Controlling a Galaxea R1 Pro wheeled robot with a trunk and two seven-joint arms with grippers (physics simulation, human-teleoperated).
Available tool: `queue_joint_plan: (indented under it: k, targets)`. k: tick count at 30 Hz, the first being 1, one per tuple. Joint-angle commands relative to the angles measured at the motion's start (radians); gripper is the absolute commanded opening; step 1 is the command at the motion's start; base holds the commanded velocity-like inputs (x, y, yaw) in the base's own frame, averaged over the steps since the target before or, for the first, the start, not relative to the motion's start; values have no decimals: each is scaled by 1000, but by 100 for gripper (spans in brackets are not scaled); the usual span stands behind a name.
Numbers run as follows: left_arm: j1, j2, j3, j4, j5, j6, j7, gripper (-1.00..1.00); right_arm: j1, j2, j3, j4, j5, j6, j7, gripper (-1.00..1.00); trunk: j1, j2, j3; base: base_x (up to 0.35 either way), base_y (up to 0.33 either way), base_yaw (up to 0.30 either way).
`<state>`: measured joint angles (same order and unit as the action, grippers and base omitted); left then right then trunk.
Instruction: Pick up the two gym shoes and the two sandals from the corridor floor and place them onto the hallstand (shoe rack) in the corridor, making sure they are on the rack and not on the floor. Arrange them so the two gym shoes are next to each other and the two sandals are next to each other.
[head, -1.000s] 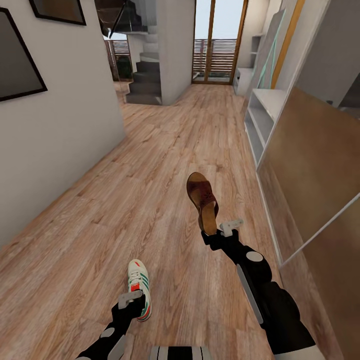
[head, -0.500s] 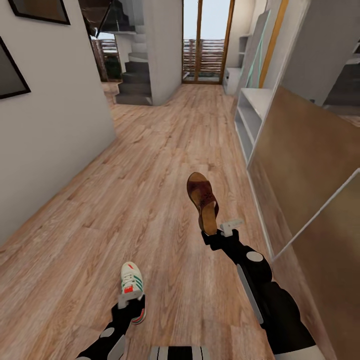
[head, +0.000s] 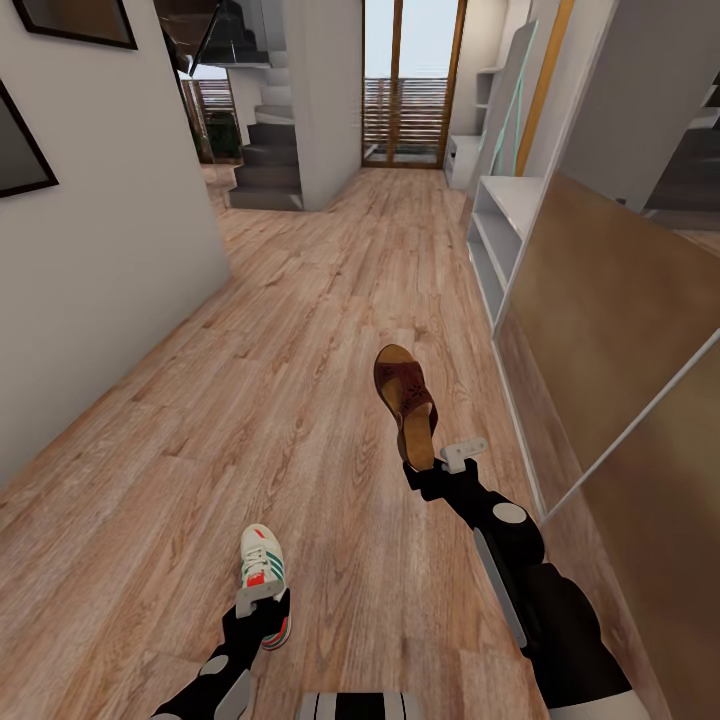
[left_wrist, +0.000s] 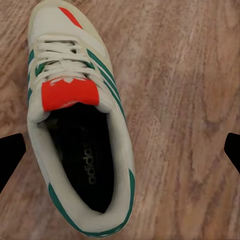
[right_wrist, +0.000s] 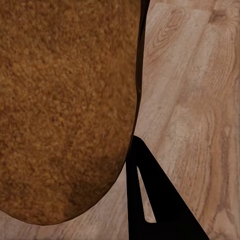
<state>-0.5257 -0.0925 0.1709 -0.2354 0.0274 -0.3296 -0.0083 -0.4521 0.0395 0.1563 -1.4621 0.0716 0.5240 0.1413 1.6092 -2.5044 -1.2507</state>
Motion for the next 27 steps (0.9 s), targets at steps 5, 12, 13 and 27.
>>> queue_joint_plan:
  k: [5, 12, 13, 27]
  targets:
    - [0, 0, 4, 1, 4, -3, -1, 100, 0, 0, -1, -1, 7, 5, 6, -100, 0, 0, -1, 28, 0, 0]
    - [0, 1, 4, 1, 5, -3, -1, 100, 0, 0, 0, -1, 7, 5, 6, -100, 0, 0, -1, 158, 0, 0]
    - [0, 2, 4, 1, 5, -3, -1, 100, 0, 0, 0, -1, 7, 5, 6, -100, 0, 0, -1, 64, 0, 0]
    - [0, 2, 5, -1, 6, -3, -1, 100, 0, 0, 0, -1, 7, 5, 6, -100, 0, 0, -1, 12, 0, 0]
